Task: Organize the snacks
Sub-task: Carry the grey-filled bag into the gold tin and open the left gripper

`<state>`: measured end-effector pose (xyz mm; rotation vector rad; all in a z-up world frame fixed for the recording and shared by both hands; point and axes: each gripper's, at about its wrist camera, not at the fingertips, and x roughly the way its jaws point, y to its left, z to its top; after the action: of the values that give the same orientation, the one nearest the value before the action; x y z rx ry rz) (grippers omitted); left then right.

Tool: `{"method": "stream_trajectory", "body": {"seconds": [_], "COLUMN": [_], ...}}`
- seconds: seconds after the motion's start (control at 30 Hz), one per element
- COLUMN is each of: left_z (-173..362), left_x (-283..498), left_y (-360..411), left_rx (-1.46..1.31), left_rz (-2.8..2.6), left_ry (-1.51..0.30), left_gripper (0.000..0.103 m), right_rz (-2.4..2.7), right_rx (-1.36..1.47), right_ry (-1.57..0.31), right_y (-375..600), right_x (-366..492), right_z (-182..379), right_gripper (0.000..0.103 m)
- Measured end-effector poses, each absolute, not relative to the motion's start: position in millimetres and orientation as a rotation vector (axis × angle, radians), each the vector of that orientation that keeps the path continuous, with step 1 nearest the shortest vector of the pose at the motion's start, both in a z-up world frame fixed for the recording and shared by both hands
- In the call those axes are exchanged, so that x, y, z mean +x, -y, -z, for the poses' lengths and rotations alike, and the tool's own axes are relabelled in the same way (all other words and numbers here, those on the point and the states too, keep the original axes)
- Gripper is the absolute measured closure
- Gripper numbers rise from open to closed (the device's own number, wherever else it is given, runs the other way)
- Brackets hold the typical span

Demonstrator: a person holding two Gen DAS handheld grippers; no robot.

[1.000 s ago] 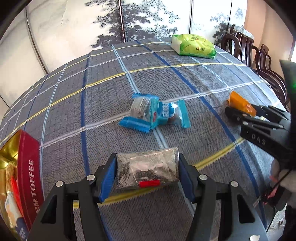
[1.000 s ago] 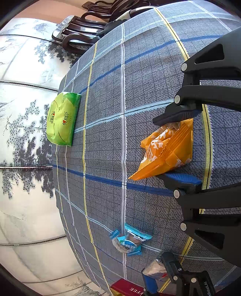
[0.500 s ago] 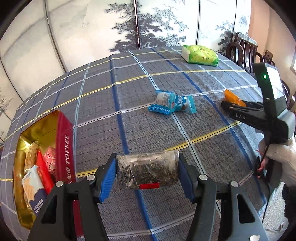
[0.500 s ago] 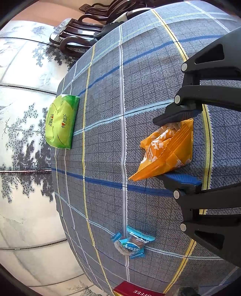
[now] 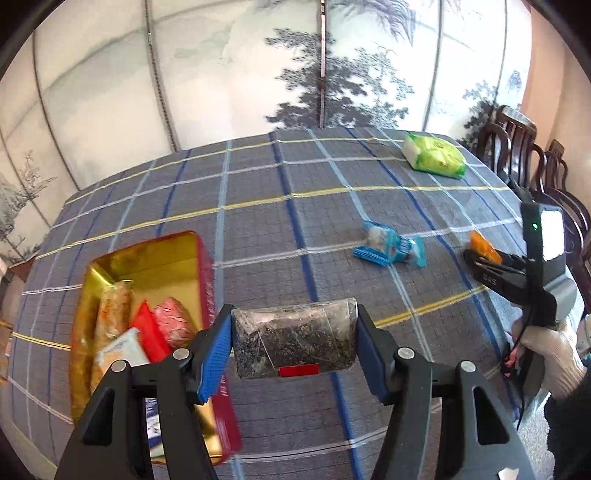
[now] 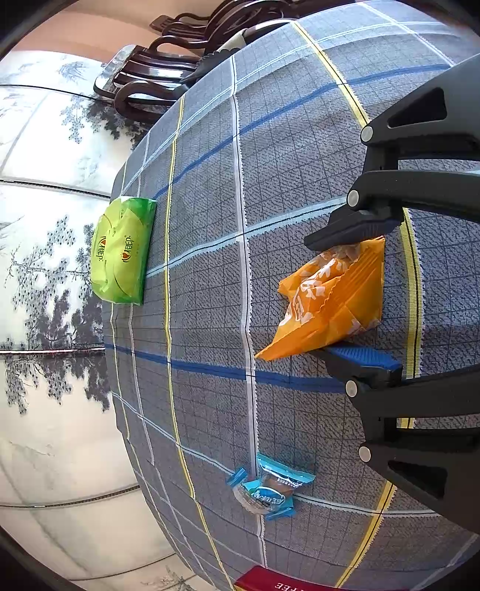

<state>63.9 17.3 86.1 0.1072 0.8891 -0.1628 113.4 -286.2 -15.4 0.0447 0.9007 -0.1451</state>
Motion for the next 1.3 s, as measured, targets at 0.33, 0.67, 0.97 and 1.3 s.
{"method": "stream_trajectory", "body": {"seconds": [0.33,0.67,0.97,1.3], "left_z": [-88.7,-70.5,-55.7,-38.6], "left_x": [82.7,88.2,92.6,100.9], "left_y": [-84.6,-132.1,-145.6,-142.6], "left_rx": [0.087,0.060,0.051,0.066], "left_rz": [-0.039,-0.165,-0.177,-0.172], "left_ry": [-0.896,-0.914,-0.940,-0.971], "left_gripper": [0.045,0.045,0.045,0.045], "right_rz": [0.145,0.145,0.146,0.146], "right_rx": [0.044,0.045,0.044,0.045], "right_ry": [-0.901,-0.900,-0.900,-0.900], "right_y": [286.4,286.5,286.5,286.5], "right_x": [113.5,113.2,113.1,113.0], "right_z": [15.5,15.8,15.7,15.4], "right_gripper": [0.054,0.054,0.053,0.053]}}
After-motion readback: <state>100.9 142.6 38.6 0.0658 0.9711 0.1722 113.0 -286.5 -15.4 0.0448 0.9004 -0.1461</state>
